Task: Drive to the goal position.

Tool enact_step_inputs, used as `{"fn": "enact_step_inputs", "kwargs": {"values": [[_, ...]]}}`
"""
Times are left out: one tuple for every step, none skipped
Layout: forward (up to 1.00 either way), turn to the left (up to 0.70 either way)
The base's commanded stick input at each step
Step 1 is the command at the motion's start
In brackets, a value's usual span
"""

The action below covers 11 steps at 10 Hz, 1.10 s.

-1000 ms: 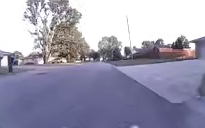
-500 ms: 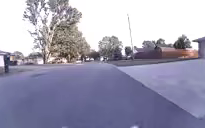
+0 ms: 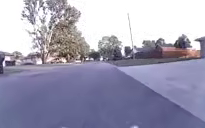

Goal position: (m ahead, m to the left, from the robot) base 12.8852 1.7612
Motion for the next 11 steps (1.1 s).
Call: {"fn": "enact_step_inputs", "kwargs": {"values": [[1.0, -0.19], [1.0, -0.35], [1.0, 0.0], [1.0, -0.05], [1.0, -0.1], [1.0, -0.15], [1.0, -0.27], [1.0, -0.33], [1.0, -0.2], [1.0, -0.07], [1.0, -0.01]]}}
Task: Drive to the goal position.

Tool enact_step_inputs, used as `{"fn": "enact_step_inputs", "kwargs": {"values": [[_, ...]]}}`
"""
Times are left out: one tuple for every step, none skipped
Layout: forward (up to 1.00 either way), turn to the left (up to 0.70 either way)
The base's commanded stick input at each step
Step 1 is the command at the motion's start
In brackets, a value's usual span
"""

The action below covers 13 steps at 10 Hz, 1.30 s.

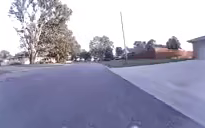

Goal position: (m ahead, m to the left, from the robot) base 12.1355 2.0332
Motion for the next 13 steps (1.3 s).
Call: {"fn": "enact_step_inputs", "kwargs": {"values": [[1.0, 0.0], [1.0, 0.0], [1.0, 0.0], [1.0, 0.0], [1.0, 0.0], [1.0, 0.0], [1.0, 0.0], [1.0, 0.0], [1.0, 0.0], [1.0, 0.0], [1.0, 0.02], [1.0, 0.02], [1.0, 0.03]]}}
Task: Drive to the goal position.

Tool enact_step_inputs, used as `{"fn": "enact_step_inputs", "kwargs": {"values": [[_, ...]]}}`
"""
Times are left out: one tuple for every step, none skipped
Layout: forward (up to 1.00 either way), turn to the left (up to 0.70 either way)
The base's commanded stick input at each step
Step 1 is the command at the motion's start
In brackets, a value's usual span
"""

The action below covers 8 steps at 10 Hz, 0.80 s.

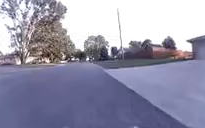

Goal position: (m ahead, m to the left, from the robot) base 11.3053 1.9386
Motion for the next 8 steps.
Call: {"fn": "enact_step_inputs", "kwargs": {"values": [[1.0, 0.03], [1.0, 0.02], [1.0, 0.03], [1.0, 0.03], [1.0, 0.03], [1.0, 0.02], [1.0, 0.02], [1.0, 0.02]]}}
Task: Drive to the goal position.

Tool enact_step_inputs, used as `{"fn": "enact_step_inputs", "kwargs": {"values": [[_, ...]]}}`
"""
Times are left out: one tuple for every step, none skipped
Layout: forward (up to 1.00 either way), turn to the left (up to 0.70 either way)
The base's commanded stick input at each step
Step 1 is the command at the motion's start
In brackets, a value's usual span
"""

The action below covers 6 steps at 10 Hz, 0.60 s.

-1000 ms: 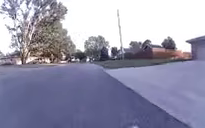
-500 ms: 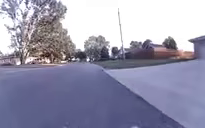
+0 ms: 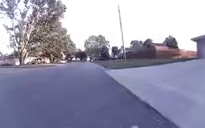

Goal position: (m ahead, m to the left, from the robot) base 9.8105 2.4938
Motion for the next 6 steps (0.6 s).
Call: {"fn": "enact_step_inputs", "kwargs": {"values": [[1.0, 0.02], [1.0, 0.03], [1.0, 0.03], [1.0, 0.03], [1.0, 0.03], [1.0, 0.03]]}}
